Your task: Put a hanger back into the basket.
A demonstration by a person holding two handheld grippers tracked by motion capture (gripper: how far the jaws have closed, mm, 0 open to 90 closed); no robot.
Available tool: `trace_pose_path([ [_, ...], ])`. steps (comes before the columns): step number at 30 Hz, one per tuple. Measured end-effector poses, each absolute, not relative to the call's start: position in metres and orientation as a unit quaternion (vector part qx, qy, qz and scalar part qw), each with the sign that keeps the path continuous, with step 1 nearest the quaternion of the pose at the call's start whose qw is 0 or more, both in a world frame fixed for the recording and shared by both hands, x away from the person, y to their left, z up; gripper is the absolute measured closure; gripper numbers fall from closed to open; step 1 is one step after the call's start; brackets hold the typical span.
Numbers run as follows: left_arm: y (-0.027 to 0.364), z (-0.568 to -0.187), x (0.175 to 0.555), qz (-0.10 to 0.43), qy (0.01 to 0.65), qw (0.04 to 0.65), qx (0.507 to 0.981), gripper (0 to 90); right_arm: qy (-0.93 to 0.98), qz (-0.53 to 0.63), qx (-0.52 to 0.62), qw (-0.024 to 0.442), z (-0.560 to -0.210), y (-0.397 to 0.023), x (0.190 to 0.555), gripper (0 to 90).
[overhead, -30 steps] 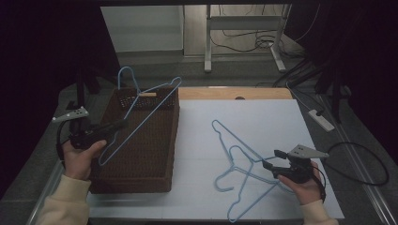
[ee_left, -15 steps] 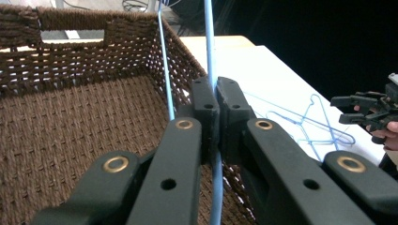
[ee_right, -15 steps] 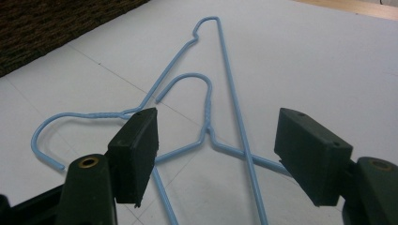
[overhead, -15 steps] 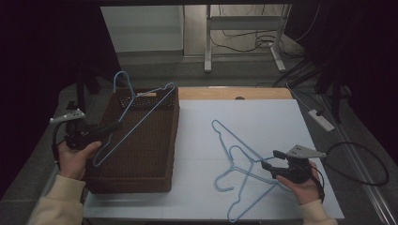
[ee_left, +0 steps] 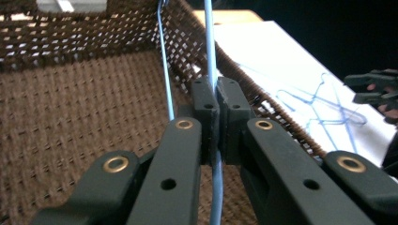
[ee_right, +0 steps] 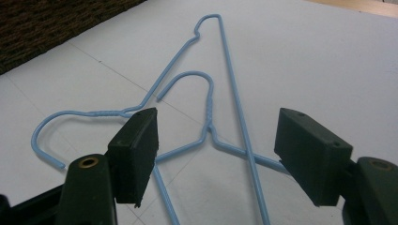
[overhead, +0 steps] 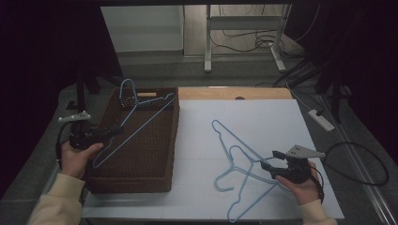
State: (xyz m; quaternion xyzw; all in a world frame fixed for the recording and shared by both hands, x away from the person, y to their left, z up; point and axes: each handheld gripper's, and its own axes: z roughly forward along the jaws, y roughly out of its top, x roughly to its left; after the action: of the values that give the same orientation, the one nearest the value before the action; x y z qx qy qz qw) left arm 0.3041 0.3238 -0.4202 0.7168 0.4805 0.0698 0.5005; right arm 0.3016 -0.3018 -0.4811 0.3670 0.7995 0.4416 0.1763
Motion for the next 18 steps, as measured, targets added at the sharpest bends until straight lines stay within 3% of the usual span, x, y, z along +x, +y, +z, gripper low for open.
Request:
trace_pose_path([
  [13, 0.32, -0.443, 0.321, 0.048, 0.488, 0.456, 0.743, 86.9, 0.802, 0.439, 0.368, 0.171, -0.483, -0.301, 0.302, 31.2],
  [18, 0.319, -0.446, 0.324, 0.074, 0.497, 0.419, 0.757, 86.6, 0.803, 0.437, 0.367, 0.169, -0.483, -0.301, 0.303, 31.2],
])
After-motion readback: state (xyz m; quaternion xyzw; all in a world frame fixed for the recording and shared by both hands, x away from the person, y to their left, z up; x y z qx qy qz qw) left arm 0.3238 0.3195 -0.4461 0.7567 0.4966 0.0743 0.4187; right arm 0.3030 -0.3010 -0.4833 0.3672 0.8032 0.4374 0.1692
